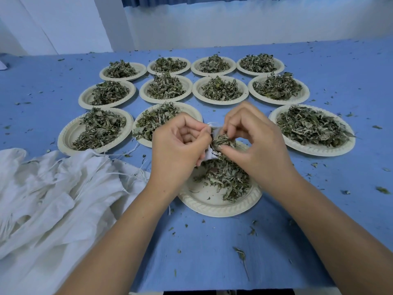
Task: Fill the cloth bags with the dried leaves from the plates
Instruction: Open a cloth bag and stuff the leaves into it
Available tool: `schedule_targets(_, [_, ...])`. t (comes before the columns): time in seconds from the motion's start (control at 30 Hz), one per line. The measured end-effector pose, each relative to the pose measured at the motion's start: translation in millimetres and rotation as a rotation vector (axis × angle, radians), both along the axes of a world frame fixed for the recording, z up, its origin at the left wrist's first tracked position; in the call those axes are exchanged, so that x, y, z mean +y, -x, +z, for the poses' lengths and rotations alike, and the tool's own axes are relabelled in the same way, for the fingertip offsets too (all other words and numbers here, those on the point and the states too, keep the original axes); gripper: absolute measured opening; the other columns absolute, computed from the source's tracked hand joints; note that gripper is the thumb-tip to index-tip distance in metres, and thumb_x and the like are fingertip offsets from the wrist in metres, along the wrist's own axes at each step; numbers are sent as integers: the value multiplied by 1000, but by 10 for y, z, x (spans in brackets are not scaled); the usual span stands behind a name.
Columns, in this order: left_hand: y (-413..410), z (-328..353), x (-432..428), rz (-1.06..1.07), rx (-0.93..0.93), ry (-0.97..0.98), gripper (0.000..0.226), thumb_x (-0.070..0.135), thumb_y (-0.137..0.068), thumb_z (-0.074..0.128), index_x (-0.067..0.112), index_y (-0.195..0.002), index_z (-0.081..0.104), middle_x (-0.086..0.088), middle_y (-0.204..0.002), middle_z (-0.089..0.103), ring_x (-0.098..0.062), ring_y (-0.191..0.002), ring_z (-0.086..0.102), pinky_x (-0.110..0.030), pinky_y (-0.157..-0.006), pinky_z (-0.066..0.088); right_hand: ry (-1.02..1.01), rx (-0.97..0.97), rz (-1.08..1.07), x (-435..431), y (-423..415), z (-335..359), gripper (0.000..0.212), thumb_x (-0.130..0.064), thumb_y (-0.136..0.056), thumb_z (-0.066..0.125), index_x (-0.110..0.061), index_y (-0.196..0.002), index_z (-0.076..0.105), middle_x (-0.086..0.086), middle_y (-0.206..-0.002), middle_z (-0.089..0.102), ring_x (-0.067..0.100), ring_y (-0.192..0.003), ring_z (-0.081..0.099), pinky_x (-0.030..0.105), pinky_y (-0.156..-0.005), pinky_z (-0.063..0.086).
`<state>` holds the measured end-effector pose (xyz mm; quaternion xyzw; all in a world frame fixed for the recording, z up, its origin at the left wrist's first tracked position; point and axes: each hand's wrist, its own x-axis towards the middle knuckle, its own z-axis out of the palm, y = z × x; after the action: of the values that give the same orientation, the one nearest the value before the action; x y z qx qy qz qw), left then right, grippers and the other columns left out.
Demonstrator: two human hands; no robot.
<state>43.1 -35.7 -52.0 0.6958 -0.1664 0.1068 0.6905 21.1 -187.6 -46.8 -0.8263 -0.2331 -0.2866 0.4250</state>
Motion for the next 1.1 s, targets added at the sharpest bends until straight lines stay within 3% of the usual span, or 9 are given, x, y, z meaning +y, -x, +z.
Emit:
schedule_targets(0.17, [9, 1, 2, -34, -10, -19, 16, -1, -88, 66, 8, -75, 62, 2, -50, 57, -8, -39, 49, -21, -37, 41, 117, -83, -29, 21, -7, -62, 19, 15, -73, 66, -2, -68, 60, 6, -74, 61, 23, -68, 60, 41, -62, 48])
schedule_targets(0.27, [-4, 10, 10, 6, 5, 8, 17, -1, -88, 65, 8, -75, 62, 4, -49, 57, -6, -37, 48, -19, -37, 41, 179, -8, 41, -8, -14, -43, 10, 6, -82, 63, -3, -87, 66, 2, -90, 66, 18, -84, 64, 37, -75, 51])
schedule_targets(0.37, [-18, 17, 10, 50, 11, 43, 16, -1, -89, 64, 7, -76, 60, 5, -46, 56, -3, -34, 46, -16, -36, 38, 275, 16, 76, -72, -16, -6, 19, -10, -85, 55, -6, -99, 66, -1, -103, 65, 15, -100, 59, 33, -89, 47])
schedule_targets(0.47, [-23, 18, 10, 53, 18, 65, 14, -2, -89, 63, 4, -76, 60, 5, -45, 55, -3, -33, 45, -15, -37, 37, 343, 30, 96, -97, -32, 9, 23, -11, -83, 68, -7, -105, 64, 0, -108, 62, 15, -104, 55, 31, -89, 45])
schedule_targets(0.63, [-23, 0, 9, 11, 20, 37, 12, -2, -89, 63, 2, -78, 61, 4, -46, 55, -6, -34, 46, -18, -37, 39, 105, -4, 93, -62, -27, 7, 17, 7, -80, 69, -2, -94, 68, 5, -104, 56, 11, -85, 60, 27, -79, 52])
schedule_targets(0.77, [-1, -4, -9, -11, 11, 10, 14, -2, -89, 64, 2, -77, 60, 4, -47, 56, -5, -36, 48, -18, -37, 41, -45, -84, 55, -25, -7, -7, 10, 9, -77, 73, 2, -83, 69, 12, -85, 63, 15, -79, 63, 25, -74, 55])
schedule_targets(0.9, [10, 3, 10, -62, -33, 25, 19, -1, -88, 65, 11, -74, 61, 6, -49, 56, -6, -38, 48, -19, -38, 40, 38, -187, -27, 52, -12, -57, 7, 8, -78, 72, 1, -79, 73, 9, -79, 70, 16, -73, 66, 31, -67, 53])
schedule_targets(1.03, [-7, 6, 32, -11, -81, 33, 20, 1, -87, 66, 14, -73, 62, 5, -50, 58, -5, -38, 49, -18, -38, 40, 152, -140, 36, 56, -28, -82, 18, 9, -83, 57, 3, -92, 72, 10, -93, 71, 20, -91, 67, 37, -82, 53])
schedule_targets(1.1, [-9, 3, 24, 34, -105, 27, 19, 2, -86, 67, 15, -74, 62, 6, -52, 60, -3, -40, 51, -16, -41, 41, 193, -161, 9, 28, -10, -69, 23, -3, -86, 51, 1, -95, 71, 7, -98, 71, 19, -95, 65, 38, -87, 48])
